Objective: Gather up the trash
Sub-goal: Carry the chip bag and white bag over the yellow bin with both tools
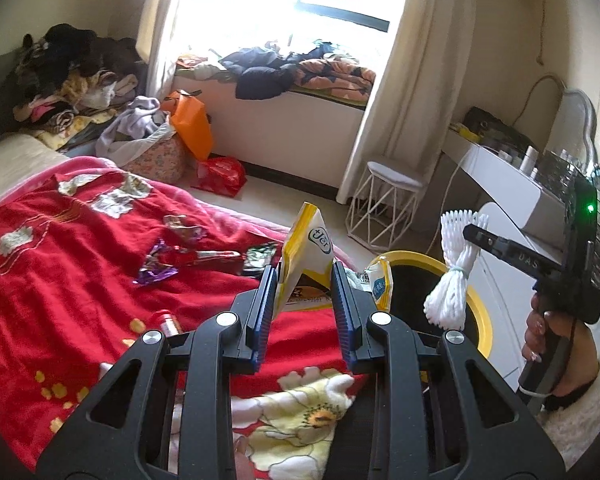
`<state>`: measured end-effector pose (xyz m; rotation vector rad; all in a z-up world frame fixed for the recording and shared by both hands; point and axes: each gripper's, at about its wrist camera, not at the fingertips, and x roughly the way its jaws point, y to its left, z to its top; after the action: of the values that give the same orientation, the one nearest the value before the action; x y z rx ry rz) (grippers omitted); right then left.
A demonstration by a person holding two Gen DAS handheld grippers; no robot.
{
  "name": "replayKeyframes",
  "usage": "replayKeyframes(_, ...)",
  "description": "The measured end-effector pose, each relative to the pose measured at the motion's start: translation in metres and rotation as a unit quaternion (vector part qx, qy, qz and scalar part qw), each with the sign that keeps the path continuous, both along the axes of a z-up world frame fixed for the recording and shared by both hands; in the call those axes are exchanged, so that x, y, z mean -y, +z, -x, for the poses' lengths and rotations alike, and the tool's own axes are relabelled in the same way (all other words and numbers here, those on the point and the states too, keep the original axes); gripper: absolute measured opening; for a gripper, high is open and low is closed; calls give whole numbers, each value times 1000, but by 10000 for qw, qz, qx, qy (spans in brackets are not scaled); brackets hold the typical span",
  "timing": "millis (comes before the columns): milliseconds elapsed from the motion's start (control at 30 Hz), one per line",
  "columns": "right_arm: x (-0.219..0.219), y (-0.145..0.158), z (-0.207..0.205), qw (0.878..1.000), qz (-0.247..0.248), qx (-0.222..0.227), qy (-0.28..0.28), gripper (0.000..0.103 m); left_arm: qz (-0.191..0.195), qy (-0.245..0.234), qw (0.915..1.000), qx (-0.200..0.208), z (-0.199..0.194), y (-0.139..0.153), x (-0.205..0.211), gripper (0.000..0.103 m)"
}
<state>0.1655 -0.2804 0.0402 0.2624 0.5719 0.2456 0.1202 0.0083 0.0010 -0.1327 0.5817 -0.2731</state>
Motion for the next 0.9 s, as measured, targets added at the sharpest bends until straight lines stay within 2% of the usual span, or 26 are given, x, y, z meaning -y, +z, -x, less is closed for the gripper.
replayKeyframes(500, 54, -16, 2, 9965, 223, -23, -802, 14, -246, -474, 9984, -170, -10, -14, 60, 22)
replayKeyframes(900, 85, -42, -7, 9932, 383, -271, -1068, 14, -416, -730, 9956, -424, -25, -35, 107, 22)
